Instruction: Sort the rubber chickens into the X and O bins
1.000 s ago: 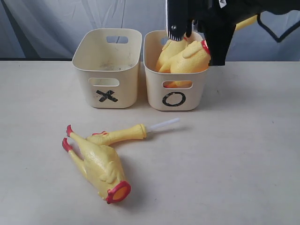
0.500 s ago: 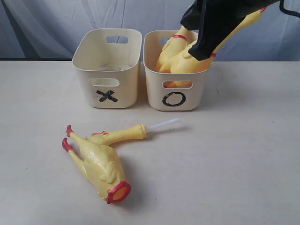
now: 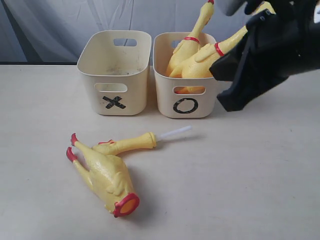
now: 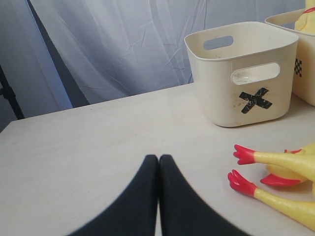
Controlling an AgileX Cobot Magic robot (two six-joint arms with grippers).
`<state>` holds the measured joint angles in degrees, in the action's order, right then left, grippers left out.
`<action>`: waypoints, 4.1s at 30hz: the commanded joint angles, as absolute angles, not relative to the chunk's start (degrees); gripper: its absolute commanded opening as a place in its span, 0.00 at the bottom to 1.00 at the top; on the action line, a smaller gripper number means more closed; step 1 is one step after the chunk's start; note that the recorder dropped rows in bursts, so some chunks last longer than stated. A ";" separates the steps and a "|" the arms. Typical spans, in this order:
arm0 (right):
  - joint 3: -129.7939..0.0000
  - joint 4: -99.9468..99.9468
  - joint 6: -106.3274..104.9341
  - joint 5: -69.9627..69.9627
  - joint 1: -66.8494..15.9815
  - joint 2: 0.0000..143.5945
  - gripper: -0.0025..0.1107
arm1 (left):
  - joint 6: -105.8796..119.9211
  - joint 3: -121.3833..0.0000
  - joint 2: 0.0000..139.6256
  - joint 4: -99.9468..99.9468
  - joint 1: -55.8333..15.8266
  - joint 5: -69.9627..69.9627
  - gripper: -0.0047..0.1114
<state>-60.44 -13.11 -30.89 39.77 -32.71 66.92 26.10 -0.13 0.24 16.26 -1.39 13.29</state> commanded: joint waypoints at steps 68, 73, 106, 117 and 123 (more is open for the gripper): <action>-38.00 -33.46 -29.92 41.91 -32.64 31.24 0.02 | 42.80 -20.62 22.00 60.94 -1.22 38.25 0.04; -38.00 -32.82 -29.92 44.11 -32.64 31.24 0.02 | 47.02 -28.76 39.31 57.27 -1.22 46.18 0.17; -38.00 -33.31 -29.92 44.67 -32.64 31.20 0.02 | 121.92 -38.62 77.78 35.34 -13.10 27.94 0.51; -38.00 -33.54 -29.92 45.12 -32.64 31.20 0.02 | 121.92 -38.62 83.44 27.33 -18.90 18.81 0.51; -38.00 -33.54 -29.92 45.23 -32.64 31.20 0.02 | 121.92 -38.62 87.23 27.33 -20.29 14.44 0.51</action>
<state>-38.25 -33.33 -29.77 45.20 -32.71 31.51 120.18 -38.21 85.80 27.10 -19.51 17.58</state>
